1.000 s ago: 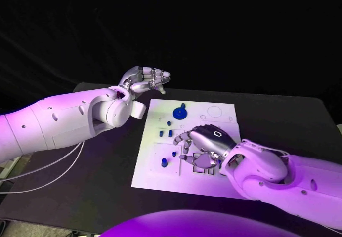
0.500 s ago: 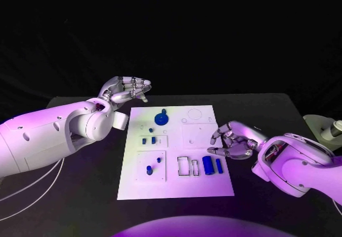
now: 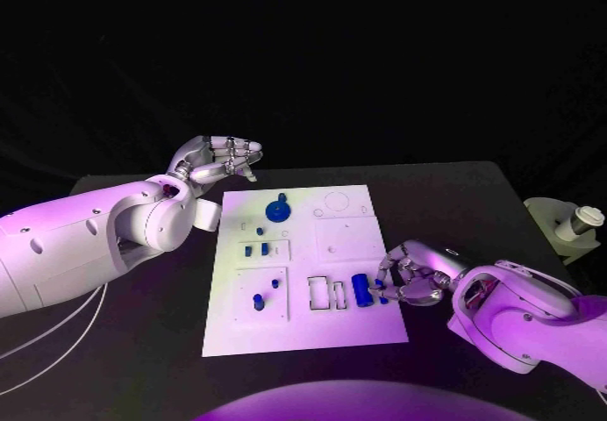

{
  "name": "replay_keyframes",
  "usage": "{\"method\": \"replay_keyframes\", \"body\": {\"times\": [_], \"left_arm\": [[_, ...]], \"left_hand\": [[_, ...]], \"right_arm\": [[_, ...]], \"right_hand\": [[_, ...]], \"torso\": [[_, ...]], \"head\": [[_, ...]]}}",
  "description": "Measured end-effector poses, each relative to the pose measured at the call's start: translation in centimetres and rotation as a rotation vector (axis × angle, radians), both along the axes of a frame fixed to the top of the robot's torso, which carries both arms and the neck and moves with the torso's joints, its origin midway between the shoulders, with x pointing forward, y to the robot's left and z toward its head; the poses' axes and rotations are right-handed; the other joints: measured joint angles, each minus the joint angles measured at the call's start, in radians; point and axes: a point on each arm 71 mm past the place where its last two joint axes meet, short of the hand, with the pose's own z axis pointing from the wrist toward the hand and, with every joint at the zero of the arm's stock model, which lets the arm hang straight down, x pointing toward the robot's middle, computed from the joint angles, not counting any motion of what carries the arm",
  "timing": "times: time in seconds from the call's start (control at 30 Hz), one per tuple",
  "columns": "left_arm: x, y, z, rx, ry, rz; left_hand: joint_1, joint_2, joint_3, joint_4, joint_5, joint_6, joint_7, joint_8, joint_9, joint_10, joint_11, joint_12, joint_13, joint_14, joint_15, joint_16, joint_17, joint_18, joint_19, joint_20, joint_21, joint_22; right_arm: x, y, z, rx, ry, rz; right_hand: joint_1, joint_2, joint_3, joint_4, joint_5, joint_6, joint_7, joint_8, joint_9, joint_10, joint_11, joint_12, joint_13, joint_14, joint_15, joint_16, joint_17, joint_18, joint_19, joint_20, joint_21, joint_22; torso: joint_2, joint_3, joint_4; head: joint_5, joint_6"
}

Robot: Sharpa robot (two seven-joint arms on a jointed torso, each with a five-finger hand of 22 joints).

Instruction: Assemble the parts on the task board

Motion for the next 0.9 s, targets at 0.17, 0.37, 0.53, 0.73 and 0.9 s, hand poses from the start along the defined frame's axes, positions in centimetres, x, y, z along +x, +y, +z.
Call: {"method": "replay_keyframes", "body": {"times": [0.17,0.37,0.53,0.73,0.9], "left_arm": [[0.0,0.1,0.0,0.000,0.001,0.001],[-0.1,0.1,0.0,0.000,0.002,-0.001],[-0.1,0.3,0.0,0.000,0.002,0.000],[-0.1,0.2,0.0,-0.001,0.005,-0.004],[-0.2,0.2,-0.1,-0.006,0.012,-0.008]], "left_hand": [[0.000,0.000,0.000,0.000,0.000,0.000,0.000,0.000,0.000,0.000,0.000,0.000,0.000,0.000,0.000,0.000,0.000,0.000,0.000,0.000,0.000,0.000],[0.000,0.000,0.000,0.000,0.000,0.000,0.000,0.000,0.000,0.000,0.000,0.000,0.000,0.000,0.000,0.000,0.000,0.000,0.000,0.000,0.000,0.000],[0.000,0.000,0.000,0.000,0.000,0.000,0.000,0.000,0.000,0.000,0.000,0.000,0.000,0.000,0.000,0.000,0.000,0.000,0.000,0.000,0.000,0.000],[-0.008,0.008,0.002,0.002,0.000,0.000,0.000,0.000,0.000,-0.004,0.004,0.005,0.000,0.000,0.000,0.000,0.000,0.000,-0.004,0.003,0.000,0.001],[-0.008,0.008,0.008,-0.003,0.000,0.000,0.000,0.005,0.000,-0.004,0.004,0.007,-0.001,-0.004,-0.004,0.000,0.000,0.000,-0.007,0.000,0.000,0.002]], "right_arm": [[-0.1,0.8,-0.8,-0.026,-0.009,0.010],[0.0,1.6,-1.5,-0.042,-0.022,0.020],[0.3,2.0,-1.9,-0.056,-0.031,0.020],[0.5,2.5,-2.7,-0.066,-0.029,0.020],[0.9,3.0,-3.1,-0.074,-0.030,0.012]], "right_hand": [[-0.003,0.001,-0.009,0.002,0.000,0.000,0.000,0.000,0.002,0.000,0.000,0.000,0.000,0.000,0.000,0.000,0.000,0.000,0.000,0.000,0.000,0.000],[-0.003,0.001,-0.013,0.000,0.000,0.000,0.000,0.000,0.002,0.000,0.000,0.000,0.000,0.000,0.000,0.000,0.000,0.000,0.000,0.000,0.000,0.000],[-0.007,0.005,-0.013,0.000,0.000,0.000,0.000,0.000,0.003,0.000,0.000,0.000,0.002,0.000,0.000,0.000,0.000,0.000,0.000,0.000,0.000,0.000],[-0.013,0.011,-0.024,0.000,0.000,0.000,0.000,0.004,0.006,0.000,0.000,0.008,0.008,0.000,0.000,0.000,0.000,0.000,0.000,0.000,0.000,0.000],[-0.020,0.018,-0.031,0.001,0.006,0.004,-0.003,0.016,0.017,0.000,0.000,0.009,0.011,0.000,0.000,0.000,0.000,0.000,0.000,0.000,0.000,0.000]], "torso": [[0.000,-0.0007,0.0000],[0.001,-0.0001,0.0015],[0.002,-0.0008,0.0018],[0.002,-0.0014,0.0014],[0.001,-0.0016,0.0013]], "head": [[0.001,-0.003],[0.004,-0.006],[0.006,-0.008],[0.010,-0.009],[0.010,-0.009]]}}
